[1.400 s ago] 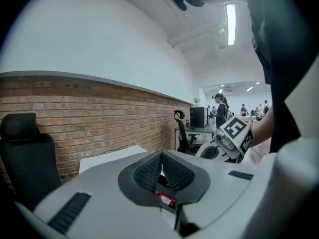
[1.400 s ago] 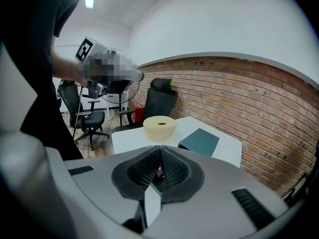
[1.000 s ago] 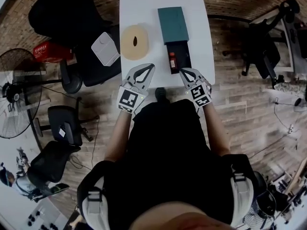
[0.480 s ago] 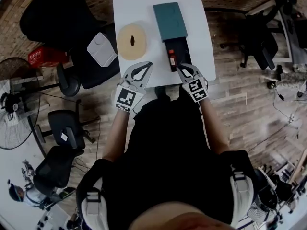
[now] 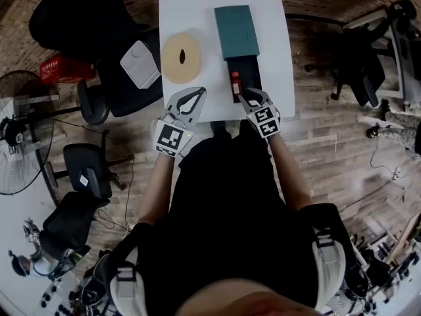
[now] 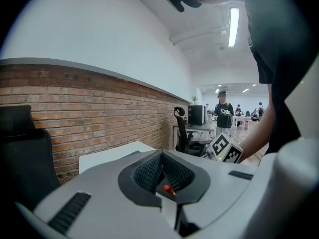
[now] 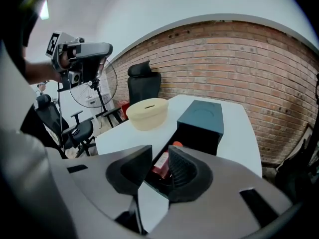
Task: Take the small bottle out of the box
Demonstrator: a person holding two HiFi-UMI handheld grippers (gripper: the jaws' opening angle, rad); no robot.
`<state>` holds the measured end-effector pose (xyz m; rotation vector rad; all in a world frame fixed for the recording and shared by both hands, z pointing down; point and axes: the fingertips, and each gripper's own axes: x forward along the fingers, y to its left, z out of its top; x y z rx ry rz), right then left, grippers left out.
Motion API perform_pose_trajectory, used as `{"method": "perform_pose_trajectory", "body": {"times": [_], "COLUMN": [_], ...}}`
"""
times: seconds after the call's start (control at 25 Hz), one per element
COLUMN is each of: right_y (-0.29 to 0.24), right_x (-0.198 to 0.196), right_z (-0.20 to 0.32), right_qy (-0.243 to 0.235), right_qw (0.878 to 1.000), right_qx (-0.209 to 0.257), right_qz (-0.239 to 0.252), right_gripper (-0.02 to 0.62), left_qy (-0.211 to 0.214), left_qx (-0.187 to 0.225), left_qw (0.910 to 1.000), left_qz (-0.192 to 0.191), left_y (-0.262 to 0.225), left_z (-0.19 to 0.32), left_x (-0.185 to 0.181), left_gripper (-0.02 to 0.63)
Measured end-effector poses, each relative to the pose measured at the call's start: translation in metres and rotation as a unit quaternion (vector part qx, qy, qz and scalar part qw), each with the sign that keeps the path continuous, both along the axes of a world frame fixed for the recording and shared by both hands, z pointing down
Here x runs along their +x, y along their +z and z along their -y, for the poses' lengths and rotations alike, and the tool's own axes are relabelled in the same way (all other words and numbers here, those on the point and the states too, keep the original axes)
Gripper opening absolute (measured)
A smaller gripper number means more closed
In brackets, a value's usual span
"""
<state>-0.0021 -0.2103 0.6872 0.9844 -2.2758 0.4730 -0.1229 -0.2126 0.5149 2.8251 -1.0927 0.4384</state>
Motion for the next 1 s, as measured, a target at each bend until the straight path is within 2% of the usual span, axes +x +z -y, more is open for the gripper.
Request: {"method": "perform_pose_trajectory", "body": {"times": [0.28, 0.64, 1.0], "right_y": [0.029, 0.071, 0.085], "right_x": [-0.004, 0.001, 0.0], "right_z": [0.01, 0.021, 0.024], "right_qy": [0.007, 0.052, 0.071], "right_qw": [0.999, 0.992, 0.987], "right_qx": [-0.041, -0.114, -0.146], "right_qz": [0.003, 0.006, -0.011], "right_gripper": [0.131, 0.17, 0.193], "left_qy": [-0.017, -0.034, -0.042], "left_qx": [-0.009, -0.016, -0.017], "left_qw": [0.9998, 0.9992, 0.9989], "left_qz": [0.005, 0.012, 0.015], "left_y": [0.001, 0.004, 0.005], "left_z": [0.009, 0.01, 0.004], "left_x": [0.0, -0.005, -0.008], "left_gripper": [0.02, 0.02, 0.02]}}
